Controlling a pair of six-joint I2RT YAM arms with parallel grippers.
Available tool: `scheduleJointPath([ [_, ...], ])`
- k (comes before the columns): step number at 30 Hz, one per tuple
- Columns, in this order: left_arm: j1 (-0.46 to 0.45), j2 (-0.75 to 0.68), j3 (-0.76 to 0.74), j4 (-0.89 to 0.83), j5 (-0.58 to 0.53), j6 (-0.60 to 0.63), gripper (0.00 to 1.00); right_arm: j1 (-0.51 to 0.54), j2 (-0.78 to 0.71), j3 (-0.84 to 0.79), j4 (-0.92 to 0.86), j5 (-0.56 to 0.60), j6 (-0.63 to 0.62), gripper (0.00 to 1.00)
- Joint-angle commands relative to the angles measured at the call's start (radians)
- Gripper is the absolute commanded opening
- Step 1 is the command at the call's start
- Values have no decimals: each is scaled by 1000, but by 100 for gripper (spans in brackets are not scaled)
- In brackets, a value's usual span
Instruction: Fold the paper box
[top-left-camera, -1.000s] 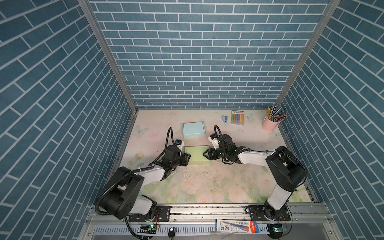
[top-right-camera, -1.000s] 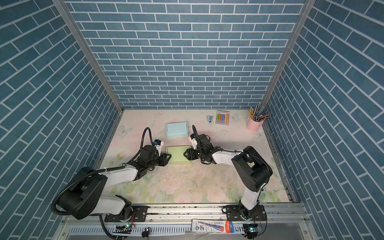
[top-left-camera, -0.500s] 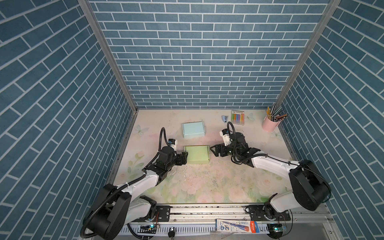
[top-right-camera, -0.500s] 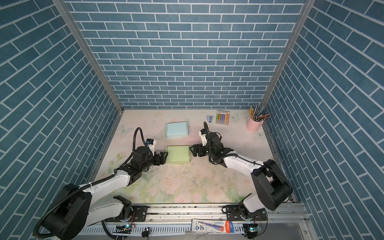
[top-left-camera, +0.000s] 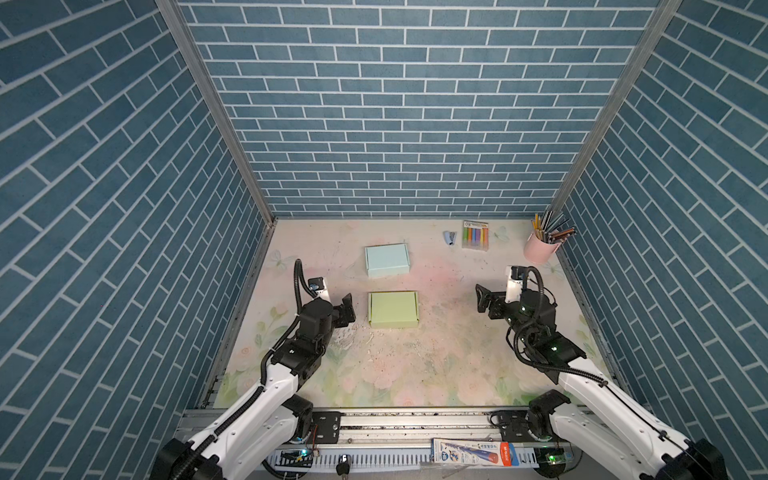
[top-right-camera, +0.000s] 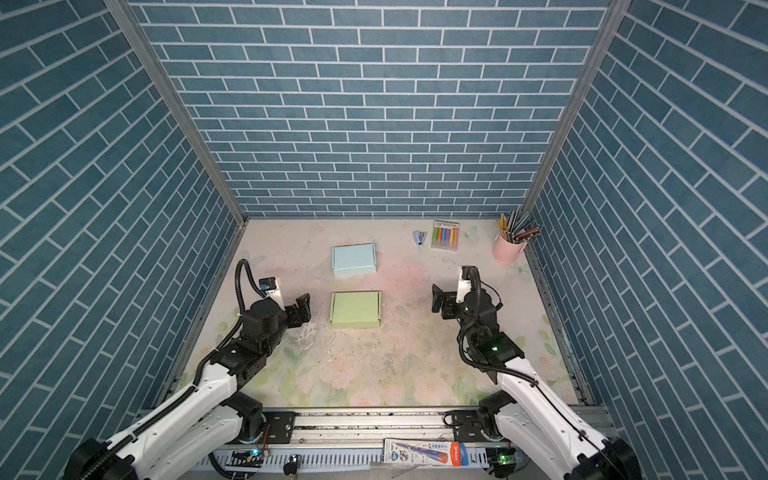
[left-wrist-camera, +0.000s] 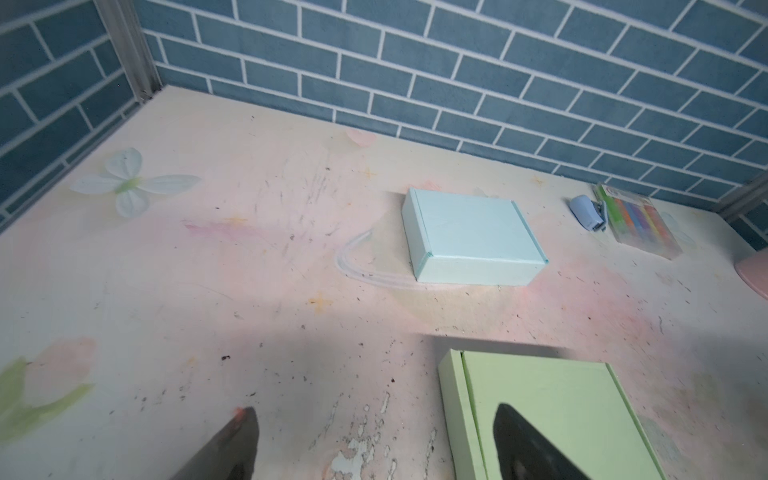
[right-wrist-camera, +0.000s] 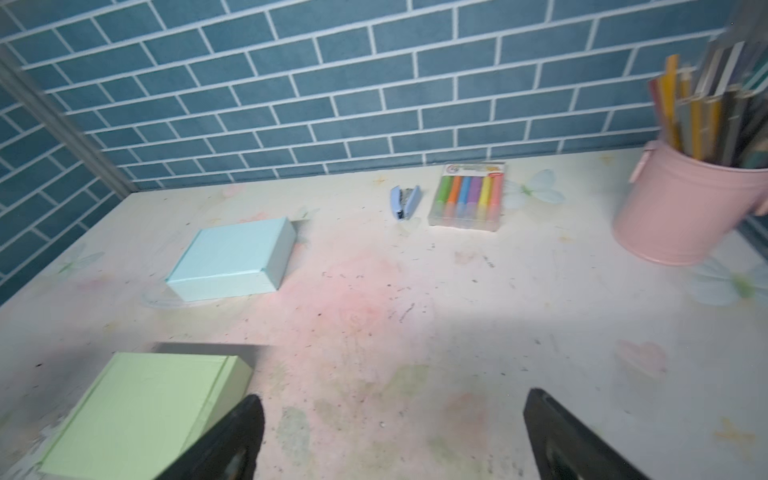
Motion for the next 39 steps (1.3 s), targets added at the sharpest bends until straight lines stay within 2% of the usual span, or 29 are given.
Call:
scheduleJointPath([
  [1, 9, -28, -23, 39, -173, 15, 89, -84, -63, -67, 85, 121, -47, 98],
  [6, 11, 37, -56, 209, -294, 163, 89, -202, -20, -112, 208, 274, -93, 98],
  [10, 14, 134, -25, 237, -439, 245, 89, -282, 21, -166, 323, 219, -139, 98],
  [13, 32, 175, -58, 345, -511, 330, 89, -333, 47, -220, 425, 117, -167, 98],
  [14, 54, 187, -74, 378, -496, 334, 89, -339, 60, -232, 454, 98, -178, 98],
  [17, 126, 216, -137, 474, -357, 331, 89, -346, 105, -252, 517, 65, -198, 98],
  [19, 149, 236, -191, 595, -303, 359, 89, -350, 155, -268, 581, 75, -202, 98],
  [24, 193, 296, -171, 634, -248, 398, 89, -356, 360, -298, 806, 75, -212, 98],
  [26, 215, 330, -157, 656, -240, 402, 89, -356, 405, -263, 804, 51, -225, 98],
  [30, 253, 400, -128, 709, -216, 394, 89, -369, 504, -272, 986, 66, -235, 98],
  [32, 263, 430, -129, 772, -198, 402, 89, -383, 563, -250, 1017, 33, -247, 98],
  [35, 273, 491, -105, 830, -163, 411, 89, -403, 709, -249, 1176, 13, -246, 99],
  [39, 274, 584, -68, 914, -132, 424, 89, -435, 765, -214, 1149, -24, -219, 99],
])
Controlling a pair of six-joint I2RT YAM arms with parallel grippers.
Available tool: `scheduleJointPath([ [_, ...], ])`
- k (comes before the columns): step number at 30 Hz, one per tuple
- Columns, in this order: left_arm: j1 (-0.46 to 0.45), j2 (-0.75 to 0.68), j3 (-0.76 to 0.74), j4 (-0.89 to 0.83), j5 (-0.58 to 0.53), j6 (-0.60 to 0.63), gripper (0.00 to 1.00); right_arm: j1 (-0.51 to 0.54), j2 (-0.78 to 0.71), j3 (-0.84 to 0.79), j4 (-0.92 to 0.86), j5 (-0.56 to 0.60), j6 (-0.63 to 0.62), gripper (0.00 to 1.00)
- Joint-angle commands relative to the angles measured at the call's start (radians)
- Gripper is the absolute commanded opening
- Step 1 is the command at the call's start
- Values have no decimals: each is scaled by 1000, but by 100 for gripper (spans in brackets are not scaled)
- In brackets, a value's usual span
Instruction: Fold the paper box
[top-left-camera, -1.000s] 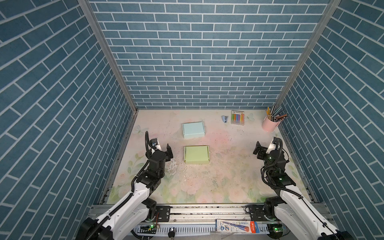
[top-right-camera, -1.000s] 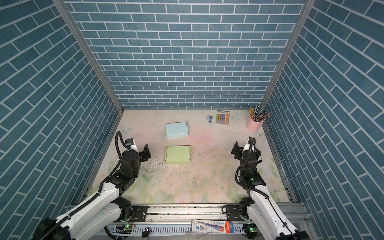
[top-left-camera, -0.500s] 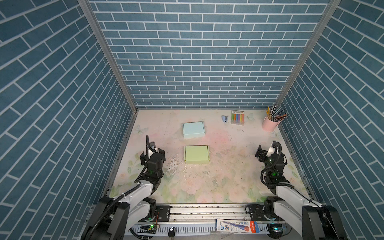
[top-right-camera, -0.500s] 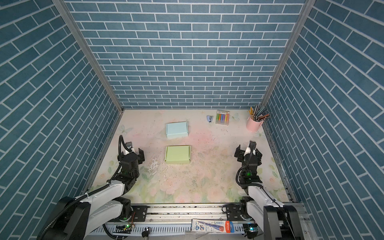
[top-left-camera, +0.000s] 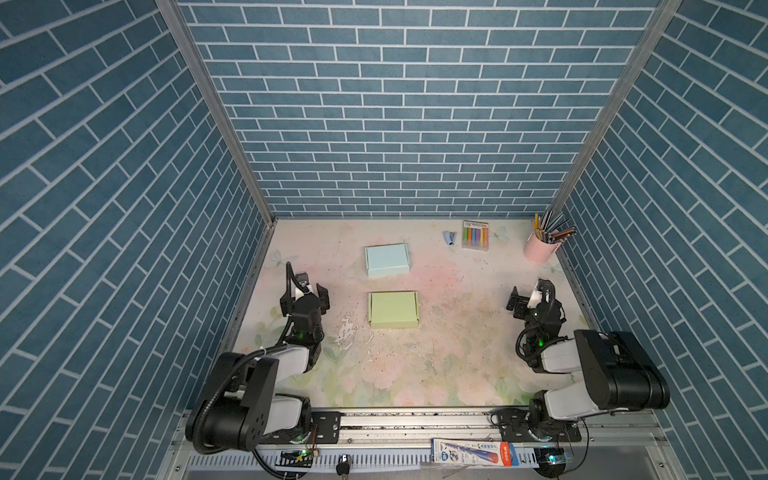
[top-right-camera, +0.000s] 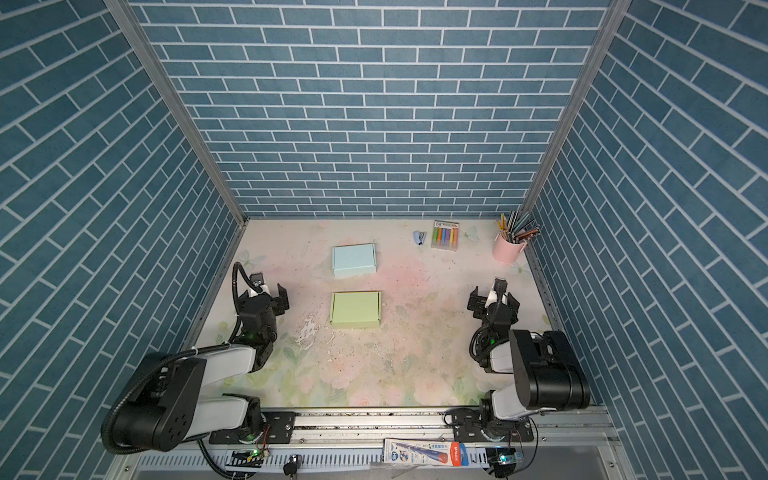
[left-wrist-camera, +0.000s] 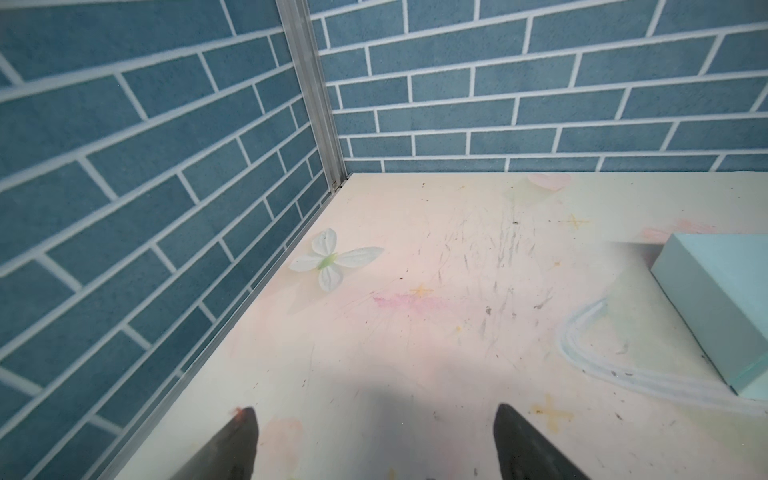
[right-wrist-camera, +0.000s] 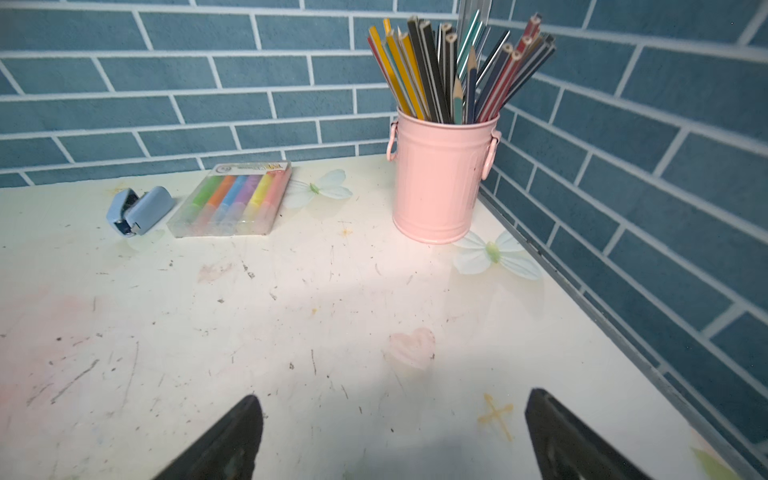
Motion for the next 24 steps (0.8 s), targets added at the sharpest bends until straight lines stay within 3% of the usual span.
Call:
scheduleJointPath([
  [1, 24, 80, -3, 226, 90, 12, 89, -17, 1, 40, 59, -36, -4, 99],
  [3, 38, 186, -38, 400, 76, 9, 89, -21, 6, 66, 11, -34, 1, 98],
  [4, 44, 146, -19, 278, 95, -19, 89, -20, 5, 62, 20, -36, -1, 99],
  [6, 57, 173, -29, 349, 92, -21, 89, -20, 5, 62, 19, -35, -1, 99],
  [7, 59, 148, -18, 279, 100, -35, 89, -20, 5, 63, 18, -36, -1, 99],
  [24, 59, 154, -23, 306, 97, -31, 89, -20, 4, 62, 19, -37, -5, 99],
])
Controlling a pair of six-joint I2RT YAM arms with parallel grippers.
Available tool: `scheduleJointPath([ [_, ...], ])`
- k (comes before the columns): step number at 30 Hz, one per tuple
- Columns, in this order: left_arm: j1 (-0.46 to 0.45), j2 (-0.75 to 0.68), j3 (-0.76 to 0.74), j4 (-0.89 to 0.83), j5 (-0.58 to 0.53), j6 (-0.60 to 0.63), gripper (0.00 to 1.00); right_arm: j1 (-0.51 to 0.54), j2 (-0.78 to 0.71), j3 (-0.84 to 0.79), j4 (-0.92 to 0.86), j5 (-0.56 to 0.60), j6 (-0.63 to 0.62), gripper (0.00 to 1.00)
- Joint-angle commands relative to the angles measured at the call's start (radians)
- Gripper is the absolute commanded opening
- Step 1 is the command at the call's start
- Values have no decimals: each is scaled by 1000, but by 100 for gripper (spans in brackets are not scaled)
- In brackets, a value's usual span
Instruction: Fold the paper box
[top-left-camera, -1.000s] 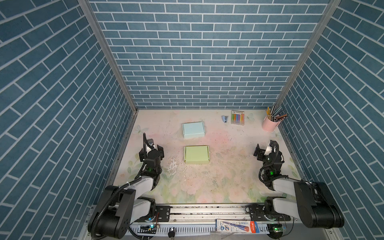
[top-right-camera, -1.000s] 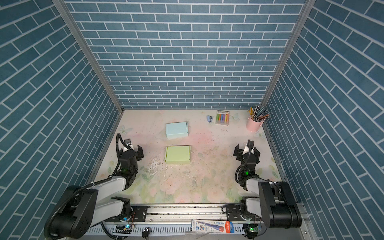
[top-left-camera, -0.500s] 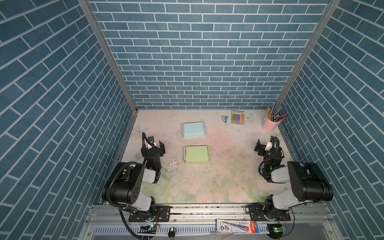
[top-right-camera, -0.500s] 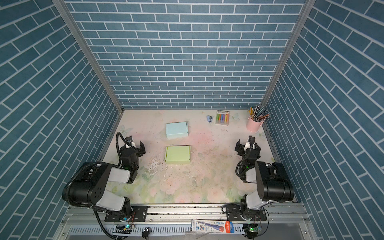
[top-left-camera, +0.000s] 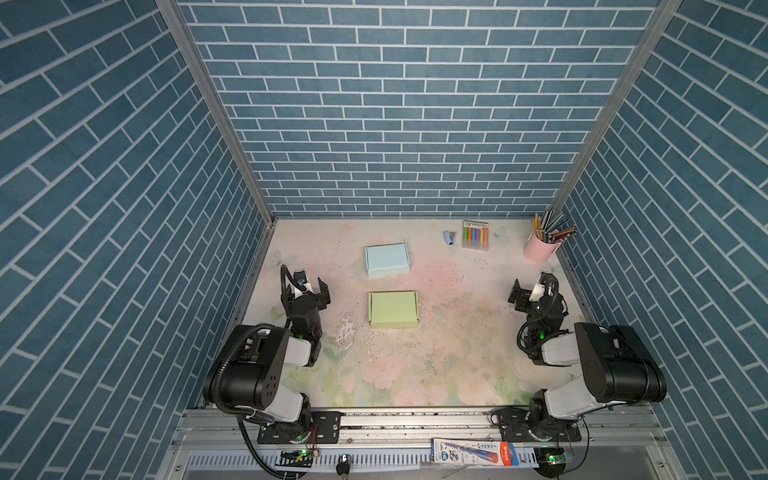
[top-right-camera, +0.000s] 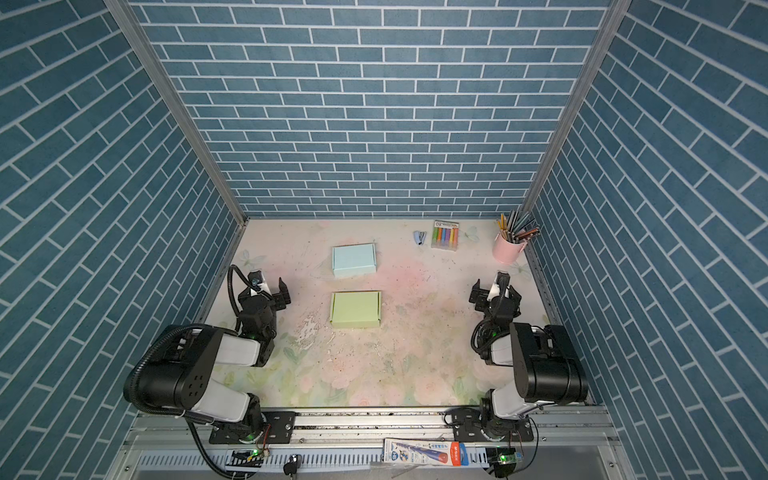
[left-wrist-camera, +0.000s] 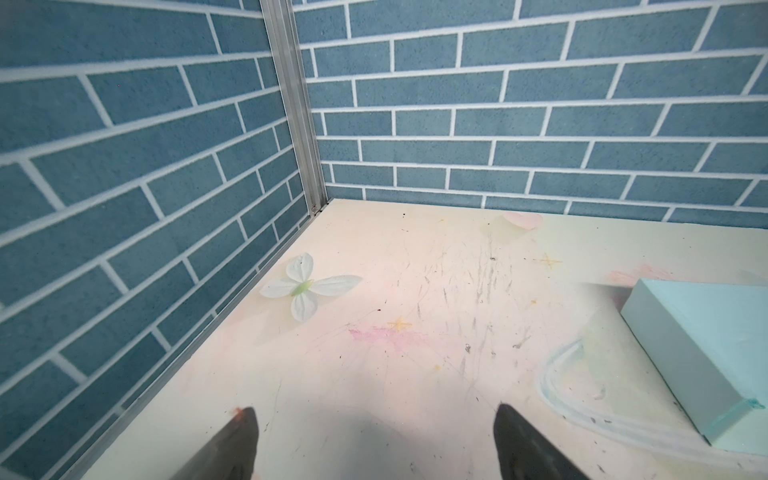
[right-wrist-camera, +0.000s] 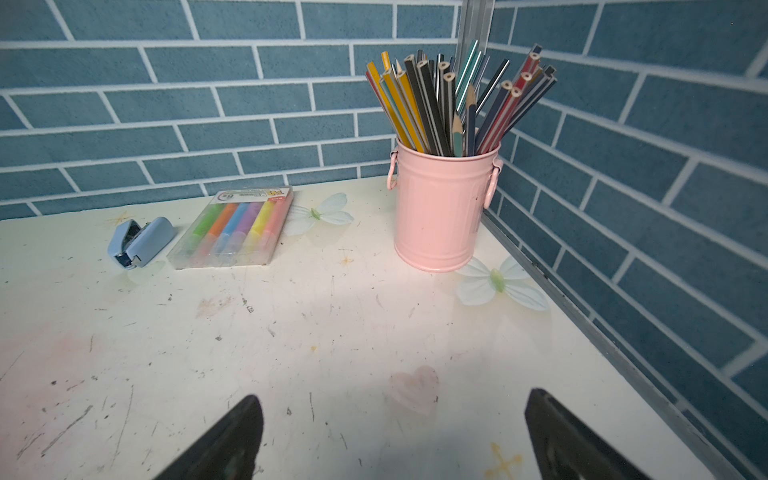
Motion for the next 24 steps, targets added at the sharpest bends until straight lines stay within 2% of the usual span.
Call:
scheduleJointPath([
  [1, 6, -7, -2, 30, 4, -5, 89, -3, -1, 6, 21, -8, -6, 99],
  [24, 7, -7, -1, 32, 6, -5, 89, -3, 0, 7, 20, -24, -22, 99],
])
